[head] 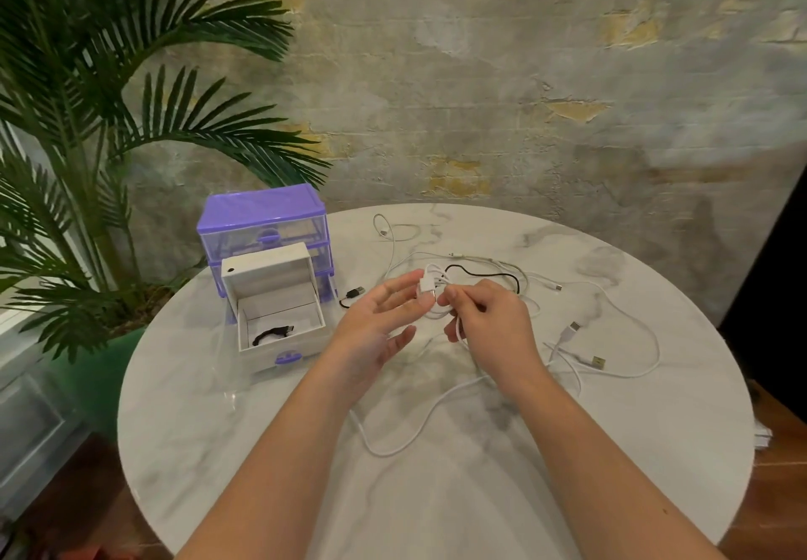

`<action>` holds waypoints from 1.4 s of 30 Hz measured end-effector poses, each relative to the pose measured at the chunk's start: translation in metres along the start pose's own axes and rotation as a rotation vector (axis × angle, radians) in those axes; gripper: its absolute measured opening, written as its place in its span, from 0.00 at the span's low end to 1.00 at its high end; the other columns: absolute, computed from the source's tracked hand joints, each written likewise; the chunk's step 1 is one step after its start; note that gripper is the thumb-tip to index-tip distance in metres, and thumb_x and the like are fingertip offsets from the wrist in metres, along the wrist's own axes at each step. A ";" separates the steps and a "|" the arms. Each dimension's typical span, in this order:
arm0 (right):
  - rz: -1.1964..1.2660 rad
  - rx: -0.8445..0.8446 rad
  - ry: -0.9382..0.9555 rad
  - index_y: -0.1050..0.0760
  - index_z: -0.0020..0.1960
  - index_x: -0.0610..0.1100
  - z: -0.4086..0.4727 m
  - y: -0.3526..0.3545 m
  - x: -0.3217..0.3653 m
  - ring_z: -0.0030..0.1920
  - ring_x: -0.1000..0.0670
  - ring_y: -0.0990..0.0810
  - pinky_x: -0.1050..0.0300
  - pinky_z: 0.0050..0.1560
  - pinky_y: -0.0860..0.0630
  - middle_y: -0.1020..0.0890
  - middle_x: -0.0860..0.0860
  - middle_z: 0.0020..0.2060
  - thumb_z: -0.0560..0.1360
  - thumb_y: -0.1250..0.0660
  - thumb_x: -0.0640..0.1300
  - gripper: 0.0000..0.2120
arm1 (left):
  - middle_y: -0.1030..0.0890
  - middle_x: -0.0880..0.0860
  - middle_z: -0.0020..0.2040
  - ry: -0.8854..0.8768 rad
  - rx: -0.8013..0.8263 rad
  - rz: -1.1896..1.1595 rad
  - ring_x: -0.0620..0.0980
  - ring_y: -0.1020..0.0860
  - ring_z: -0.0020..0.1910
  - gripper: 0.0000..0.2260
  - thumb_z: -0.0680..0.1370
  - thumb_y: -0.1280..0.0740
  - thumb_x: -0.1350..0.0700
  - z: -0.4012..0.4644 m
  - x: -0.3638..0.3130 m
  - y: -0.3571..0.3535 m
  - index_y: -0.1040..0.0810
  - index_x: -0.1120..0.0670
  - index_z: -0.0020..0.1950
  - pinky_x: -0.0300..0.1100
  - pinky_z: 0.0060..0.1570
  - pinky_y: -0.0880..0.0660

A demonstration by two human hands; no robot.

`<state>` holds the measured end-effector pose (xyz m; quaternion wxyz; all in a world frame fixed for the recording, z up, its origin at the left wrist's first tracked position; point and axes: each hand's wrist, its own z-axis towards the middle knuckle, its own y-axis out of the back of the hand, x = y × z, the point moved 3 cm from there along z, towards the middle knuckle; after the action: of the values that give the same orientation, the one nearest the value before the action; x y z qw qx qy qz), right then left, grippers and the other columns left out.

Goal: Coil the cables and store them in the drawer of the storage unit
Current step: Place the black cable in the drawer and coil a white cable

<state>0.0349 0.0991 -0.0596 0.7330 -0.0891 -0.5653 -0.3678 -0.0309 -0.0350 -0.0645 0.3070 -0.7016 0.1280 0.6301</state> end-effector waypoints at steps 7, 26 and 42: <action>0.047 0.032 0.023 0.18 0.42 0.40 -0.004 -0.002 0.006 0.24 0.61 0.25 0.72 0.30 0.33 0.24 0.42 0.38 0.80 0.36 0.40 0.11 | 0.16 0.55 0.51 -0.176 -0.136 0.007 0.47 0.18 0.44 0.15 0.73 0.27 0.61 0.002 0.000 -0.002 0.22 0.51 0.58 0.38 0.41 0.21; -0.106 -0.038 0.189 0.15 0.46 0.47 -0.002 -0.009 0.001 0.35 0.43 0.20 0.46 0.41 0.23 0.26 0.48 0.36 0.78 0.34 0.42 0.09 | 0.17 0.53 0.43 -0.193 -0.146 0.245 0.45 0.19 0.42 0.07 0.80 0.35 0.55 0.012 0.007 0.003 0.19 0.56 0.52 0.36 0.38 0.22; -0.015 -0.008 0.011 0.20 0.38 0.49 -0.003 -0.002 0.003 0.24 0.59 0.25 0.71 0.32 0.31 0.23 0.51 0.30 0.79 0.35 0.43 0.12 | 0.18 0.54 0.46 -0.107 -0.094 0.231 0.43 0.21 0.43 0.09 0.79 0.33 0.55 0.011 0.009 -0.002 0.19 0.60 0.53 0.37 0.40 0.21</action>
<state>0.0356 0.0948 -0.0588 0.7329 -0.0858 -0.5605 -0.3760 -0.0366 -0.0248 -0.0731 0.2058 -0.6611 0.1616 0.7031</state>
